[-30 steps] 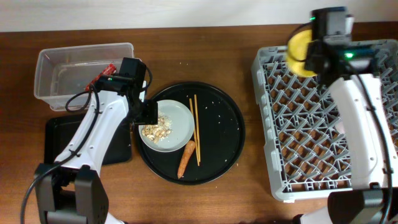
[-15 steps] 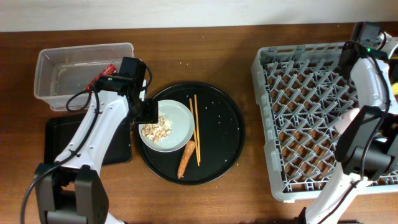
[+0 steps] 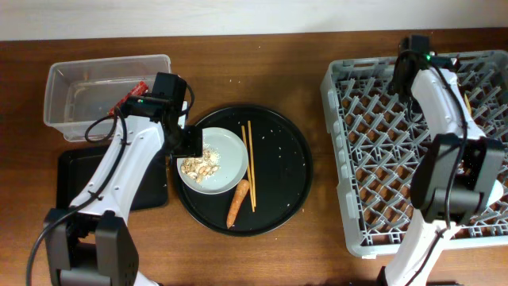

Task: Sort waste into correct bins and load items into the dishwasher rack
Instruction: 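Place the yellow bowl in the back of the dish rack, then grasp one chopstick with the right gripper and place it in the rack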

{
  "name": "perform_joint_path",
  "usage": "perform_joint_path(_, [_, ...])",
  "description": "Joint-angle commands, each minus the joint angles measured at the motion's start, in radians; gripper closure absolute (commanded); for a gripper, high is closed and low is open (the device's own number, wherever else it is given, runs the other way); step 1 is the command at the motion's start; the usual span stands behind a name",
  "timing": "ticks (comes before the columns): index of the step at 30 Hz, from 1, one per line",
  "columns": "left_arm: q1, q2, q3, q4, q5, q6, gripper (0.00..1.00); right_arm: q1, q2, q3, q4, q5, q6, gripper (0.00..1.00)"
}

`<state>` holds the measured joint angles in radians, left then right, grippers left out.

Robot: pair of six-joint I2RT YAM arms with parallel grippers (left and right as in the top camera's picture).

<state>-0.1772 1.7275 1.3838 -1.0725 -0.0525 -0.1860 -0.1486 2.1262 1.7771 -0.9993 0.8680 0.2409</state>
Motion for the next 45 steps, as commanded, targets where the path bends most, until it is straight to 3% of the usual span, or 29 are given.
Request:
perform_joint_path(1, [0.003, -0.015, 0.000, 0.002, 0.011, 0.008, 0.01, 0.008, -0.211, 0.015, -0.009, -0.212, 0.026, 0.25])
perform_joint_path(2, [0.003, -0.015, 0.000, 0.001, 0.011, 0.008, 0.01, 0.021, -0.295, 0.015, -0.027, -0.375, 0.022, 0.19])
perform_joint_path(5, [0.003, -0.015, 0.000, -0.002, 0.011, 0.008, 0.01, 0.094, -0.399, 0.015, -0.112, -0.757, -0.023, 0.17])
perform_joint_path(7, [0.003, -0.015, 0.000, -0.011, 0.009, 0.008, 0.01, 0.228, -0.392, 0.000, -0.193, -0.927, -0.023, 0.17])
perform_joint_path(11, [0.041, -0.015, 0.000, -0.074, 0.000, -0.007, 0.01, 0.513, -0.285, -0.003, -0.208, -0.947, -0.014, 0.17])
perform_joint_path(16, [0.143, -0.015, 0.000, -0.110, 0.003, -0.007, 0.01, 0.662, -0.106, -0.003, -0.180, -0.947, 0.057, 0.17])
perform_joint_path(21, [0.144, -0.015, 0.000, -0.110, 0.003, -0.007, 0.01, 0.727, 0.033, -0.004, -0.179, -0.948, 0.076, 0.17])
perform_joint_path(32, [0.144, -0.015, 0.000, -0.110, 0.003, -0.007, 0.01, 0.759, 0.092, -0.010, -0.177, -0.935, 0.236, 0.17])
perform_joint_path(41, [0.144, -0.015, 0.000, -0.110, 0.003, -0.007, 0.01, 0.759, 0.092, -0.202, 0.003, -0.935, 0.266, 0.16])
perform_joint_path(42, [0.144, -0.015, 0.000, -0.110, 0.003, -0.007, 0.01, 0.759, 0.092, -0.214, 0.009, -0.935, 0.266, 0.19])
perform_joint_path(43, [0.144, -0.015, 0.000, -0.110, 0.003, -0.007, 0.01, 0.759, 0.092, -0.216, 0.009, -0.935, 0.266, 0.27])
perform_joint_path(44, [0.144, -0.015, 0.000, -0.110, 0.003, -0.007, 0.01, 0.759, 0.092, -0.216, 0.009, -0.936, 0.266, 0.50])
perform_joint_path(45, [0.144, -0.015, 0.000, -0.110, 0.003, -0.007, 0.01, 0.759, 0.092, -0.216, 0.007, -0.936, 0.266, 0.61])
